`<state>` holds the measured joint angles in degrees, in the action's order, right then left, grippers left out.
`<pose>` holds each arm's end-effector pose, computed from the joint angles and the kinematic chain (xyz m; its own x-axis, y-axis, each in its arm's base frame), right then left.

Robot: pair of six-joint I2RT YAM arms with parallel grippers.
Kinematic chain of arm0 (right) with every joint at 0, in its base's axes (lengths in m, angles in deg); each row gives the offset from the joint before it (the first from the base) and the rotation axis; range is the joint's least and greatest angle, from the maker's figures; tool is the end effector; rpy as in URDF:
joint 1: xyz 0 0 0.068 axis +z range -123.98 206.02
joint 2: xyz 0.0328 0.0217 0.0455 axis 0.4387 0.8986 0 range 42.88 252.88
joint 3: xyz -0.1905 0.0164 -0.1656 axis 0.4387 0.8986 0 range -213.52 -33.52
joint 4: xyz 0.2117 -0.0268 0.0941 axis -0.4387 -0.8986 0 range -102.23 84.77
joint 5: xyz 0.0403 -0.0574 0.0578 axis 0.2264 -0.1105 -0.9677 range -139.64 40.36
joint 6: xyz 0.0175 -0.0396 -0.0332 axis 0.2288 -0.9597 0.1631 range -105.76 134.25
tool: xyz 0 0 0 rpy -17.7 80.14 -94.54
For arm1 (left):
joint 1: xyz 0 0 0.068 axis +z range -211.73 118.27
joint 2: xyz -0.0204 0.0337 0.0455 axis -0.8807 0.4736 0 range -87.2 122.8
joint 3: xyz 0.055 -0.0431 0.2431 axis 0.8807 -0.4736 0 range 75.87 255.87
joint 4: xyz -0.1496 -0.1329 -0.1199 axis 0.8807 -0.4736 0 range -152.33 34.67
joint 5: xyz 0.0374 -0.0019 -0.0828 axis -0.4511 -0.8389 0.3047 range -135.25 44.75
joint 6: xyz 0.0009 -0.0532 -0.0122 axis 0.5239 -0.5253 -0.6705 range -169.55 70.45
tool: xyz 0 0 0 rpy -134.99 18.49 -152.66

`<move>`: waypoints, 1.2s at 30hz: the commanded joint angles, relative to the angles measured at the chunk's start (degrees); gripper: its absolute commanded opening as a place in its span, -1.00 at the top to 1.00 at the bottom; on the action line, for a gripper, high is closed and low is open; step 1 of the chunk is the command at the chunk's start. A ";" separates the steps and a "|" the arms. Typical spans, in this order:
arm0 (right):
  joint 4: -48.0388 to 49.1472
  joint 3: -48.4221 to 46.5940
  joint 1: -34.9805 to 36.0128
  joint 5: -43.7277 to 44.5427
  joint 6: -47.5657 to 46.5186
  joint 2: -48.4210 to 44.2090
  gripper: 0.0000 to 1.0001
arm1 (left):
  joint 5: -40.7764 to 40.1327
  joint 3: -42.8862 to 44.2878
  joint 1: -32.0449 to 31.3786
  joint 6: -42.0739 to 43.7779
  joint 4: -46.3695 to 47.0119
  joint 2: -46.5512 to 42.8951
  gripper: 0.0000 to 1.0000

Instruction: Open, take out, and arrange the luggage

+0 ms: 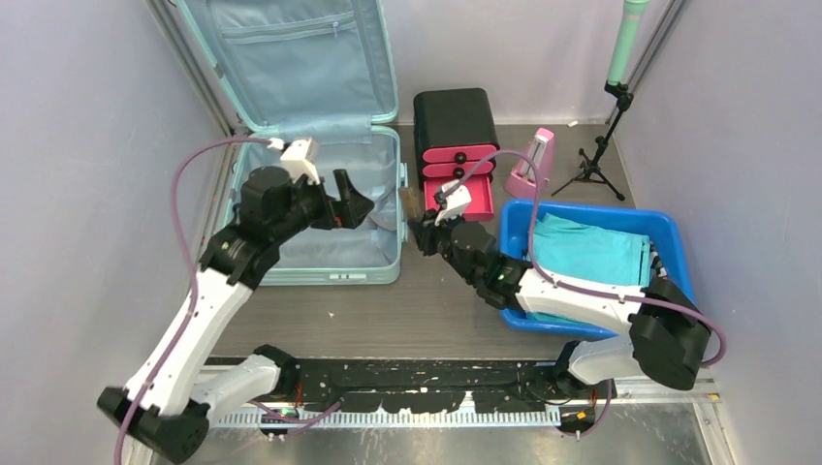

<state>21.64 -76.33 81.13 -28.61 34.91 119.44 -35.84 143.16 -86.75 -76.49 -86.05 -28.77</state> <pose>0.1725 0.2242 0.2679 -0.2623 0.1997 -0.9441 -0.5014 0.8077 0.3101 0.1766 -0.0890 0.3722 -0.5521 -0.2356 -0.7998 0.3417 0.8111 -0.4747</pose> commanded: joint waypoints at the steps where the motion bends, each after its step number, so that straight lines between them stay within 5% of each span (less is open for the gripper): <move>1: -9.57 -6.79 -2.91 3.86 -31.24 -1.56 0.75 | -10.89 -5.30 0.05 5.68 -2.14 -8.29 -0.99; 8: -20.13 -13.00 -11.70 -3.54 -56.53 3.75 0.68 | -18.47 -15.07 0.05 11.33 -4.77 -18.05 -0.99; 14: -22.07 -16.27 -18.79 -13.44 -73.29 10.15 0.69 | -19.42 -14.42 -0.01 13.94 -6.71 -22.16 -0.99; 23: -19.31 -19.49 -21.86 -17.69 -87.41 19.96 0.69 | -22.53 -15.92 -2.09 14.49 -6.18 -25.49 -0.99; 36: -17.55 -21.05 -25.43 -20.24 -92.99 28.02 0.60 | -25.26 -16.13 -4.07 15.25 -6.54 -27.78 -0.99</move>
<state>1.27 -94.84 57.16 -47.45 -55.14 146.15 -59.29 127.05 -90.40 -62.33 -93.44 -56.00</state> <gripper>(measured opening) 0.211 0.994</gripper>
